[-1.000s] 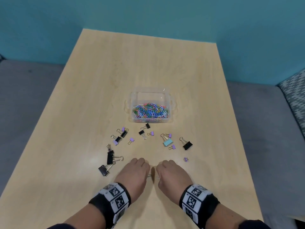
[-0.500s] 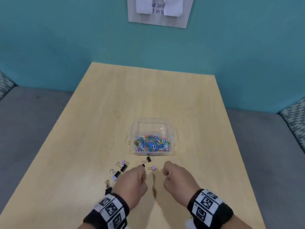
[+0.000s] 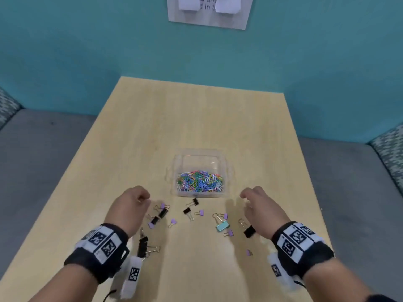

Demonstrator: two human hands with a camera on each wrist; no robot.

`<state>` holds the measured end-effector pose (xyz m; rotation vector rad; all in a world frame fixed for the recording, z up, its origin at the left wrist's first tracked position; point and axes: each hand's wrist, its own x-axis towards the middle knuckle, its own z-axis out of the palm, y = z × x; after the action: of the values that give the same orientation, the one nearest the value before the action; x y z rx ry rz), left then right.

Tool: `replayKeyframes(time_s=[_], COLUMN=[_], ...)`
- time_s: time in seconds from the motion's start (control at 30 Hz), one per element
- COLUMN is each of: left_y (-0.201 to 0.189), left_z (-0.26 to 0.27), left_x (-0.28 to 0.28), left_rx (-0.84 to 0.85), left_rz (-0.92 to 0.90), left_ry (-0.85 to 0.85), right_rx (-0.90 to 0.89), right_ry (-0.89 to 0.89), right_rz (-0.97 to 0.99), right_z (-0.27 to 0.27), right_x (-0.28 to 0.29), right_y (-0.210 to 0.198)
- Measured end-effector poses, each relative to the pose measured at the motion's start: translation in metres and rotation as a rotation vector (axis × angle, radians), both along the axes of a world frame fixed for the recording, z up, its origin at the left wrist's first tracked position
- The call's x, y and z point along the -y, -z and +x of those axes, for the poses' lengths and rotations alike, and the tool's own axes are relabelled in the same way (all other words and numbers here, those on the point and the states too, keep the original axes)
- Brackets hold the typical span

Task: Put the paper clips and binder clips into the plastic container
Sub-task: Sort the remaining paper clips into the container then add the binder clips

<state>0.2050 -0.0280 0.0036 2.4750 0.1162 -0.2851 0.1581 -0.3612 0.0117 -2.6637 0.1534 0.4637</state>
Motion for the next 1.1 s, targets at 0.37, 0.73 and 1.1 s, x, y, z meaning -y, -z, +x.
replayKeyframes(time_s=[0.37,0.73,1.1], left_y=[0.024,0.017,0.016], left_z=[-0.108,-0.115,-0.104], left_x=[-0.031,-0.025,-0.026], left_rx=[-0.187,-0.121,-0.123], left_rz=[0.152,0.095,0.035], left_ry=[0.204,0.028,0.052], right_rx=[-0.02,-0.009,-0.119], right_ry=[-0.023,0.422,0.264], right_rz=[-0.088,0.282,0.221], right_z=[-0.068,-0.052,-0.098], right_x=[0.003,0.001,-0.007], right_y=[0.041,0.031,0.022])
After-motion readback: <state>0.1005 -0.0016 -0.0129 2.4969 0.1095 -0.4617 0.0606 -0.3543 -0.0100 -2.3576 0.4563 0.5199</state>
